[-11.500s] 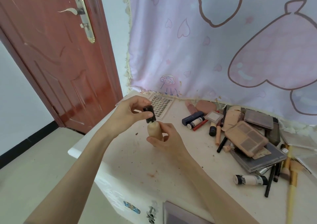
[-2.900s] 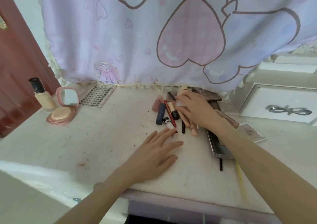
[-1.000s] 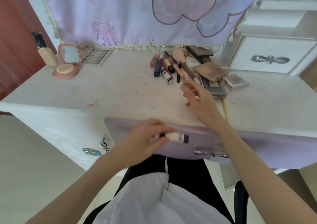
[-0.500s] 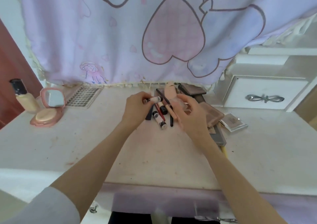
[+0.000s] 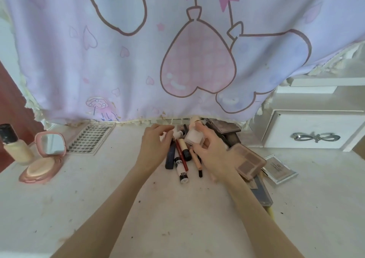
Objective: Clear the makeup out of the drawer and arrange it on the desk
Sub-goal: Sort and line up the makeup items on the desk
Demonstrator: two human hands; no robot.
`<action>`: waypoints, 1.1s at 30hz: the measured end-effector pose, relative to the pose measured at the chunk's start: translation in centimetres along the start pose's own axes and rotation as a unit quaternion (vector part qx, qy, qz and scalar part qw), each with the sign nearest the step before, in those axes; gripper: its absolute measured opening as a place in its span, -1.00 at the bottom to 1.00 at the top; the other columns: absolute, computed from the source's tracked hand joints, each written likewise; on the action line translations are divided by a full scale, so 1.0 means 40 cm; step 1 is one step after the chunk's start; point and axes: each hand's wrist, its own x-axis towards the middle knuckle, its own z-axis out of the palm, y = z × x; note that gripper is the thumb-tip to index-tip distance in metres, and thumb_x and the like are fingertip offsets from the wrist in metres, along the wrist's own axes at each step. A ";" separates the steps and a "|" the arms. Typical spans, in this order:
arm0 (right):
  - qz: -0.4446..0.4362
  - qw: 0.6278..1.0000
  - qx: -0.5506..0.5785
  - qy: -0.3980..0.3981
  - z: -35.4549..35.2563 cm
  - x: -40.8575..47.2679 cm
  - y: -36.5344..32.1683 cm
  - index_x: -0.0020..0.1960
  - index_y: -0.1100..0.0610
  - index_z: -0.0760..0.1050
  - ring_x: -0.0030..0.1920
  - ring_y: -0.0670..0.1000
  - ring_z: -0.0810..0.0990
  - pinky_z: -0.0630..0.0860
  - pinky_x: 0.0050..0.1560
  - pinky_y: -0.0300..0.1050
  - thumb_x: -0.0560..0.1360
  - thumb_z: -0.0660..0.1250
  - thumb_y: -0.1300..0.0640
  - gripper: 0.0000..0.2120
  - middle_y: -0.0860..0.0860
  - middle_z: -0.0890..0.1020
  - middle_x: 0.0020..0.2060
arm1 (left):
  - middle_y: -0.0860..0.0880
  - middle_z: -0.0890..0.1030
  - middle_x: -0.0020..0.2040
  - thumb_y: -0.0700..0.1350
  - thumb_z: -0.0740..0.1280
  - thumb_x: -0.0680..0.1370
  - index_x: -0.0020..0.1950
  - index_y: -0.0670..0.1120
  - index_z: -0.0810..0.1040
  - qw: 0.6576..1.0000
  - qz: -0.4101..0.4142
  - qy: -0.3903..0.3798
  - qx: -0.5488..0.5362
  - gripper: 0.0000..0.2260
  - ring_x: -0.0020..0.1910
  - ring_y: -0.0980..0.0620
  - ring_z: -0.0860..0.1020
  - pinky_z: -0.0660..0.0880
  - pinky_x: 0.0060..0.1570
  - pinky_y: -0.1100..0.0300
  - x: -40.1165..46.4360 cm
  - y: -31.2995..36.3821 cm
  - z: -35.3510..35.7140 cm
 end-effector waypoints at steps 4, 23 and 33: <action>-0.008 0.999 0.033 -0.020 0.038 0.003 -0.007 0.40 -0.01 0.29 0.20 -0.10 0.50 0.48 0.21 -0.16 0.49 0.34 0.24 -0.47 -0.21 0.45 0.19 | 0.19 0.61 -0.12 -0.14 0.30 0.54 0.02 0.04 0.60 0.991 -0.014 -0.071 -0.112 -0.86 -0.15 0.37 0.52 0.39 -0.16 0.53 -0.024 0.028 -0.051; 0.123 0.903 0.406 -0.067 0.054 -0.043 -0.010 -0.04 0.23 0.59 -0.18 0.01 0.67 0.61 -0.13 -0.21 0.50 0.25 0.29 -0.86 0.11 0.69 -0.18 | 0.11 0.50 0.07 -0.03 0.43 0.43 0.23 -0.01 0.53 0.985 -0.055 -0.148 -0.069 -0.62 -0.12 0.20 0.54 0.48 -0.05 0.33 -0.086 0.028 -0.111; 0.187 0.848 0.472 -0.152 0.073 -0.049 -0.014 0.04 0.23 0.62 0.00 0.08 0.66 0.60 -0.08 -0.13 0.39 0.37 0.02 -0.66 0.22 0.64 0.05 | 0.20 0.49 0.11 -0.09 0.40 0.48 0.26 0.07 0.50 0.989 0.035 -0.145 0.001 -0.64 -0.09 0.28 0.46 0.38 -0.05 0.48 -0.110 0.034 -0.158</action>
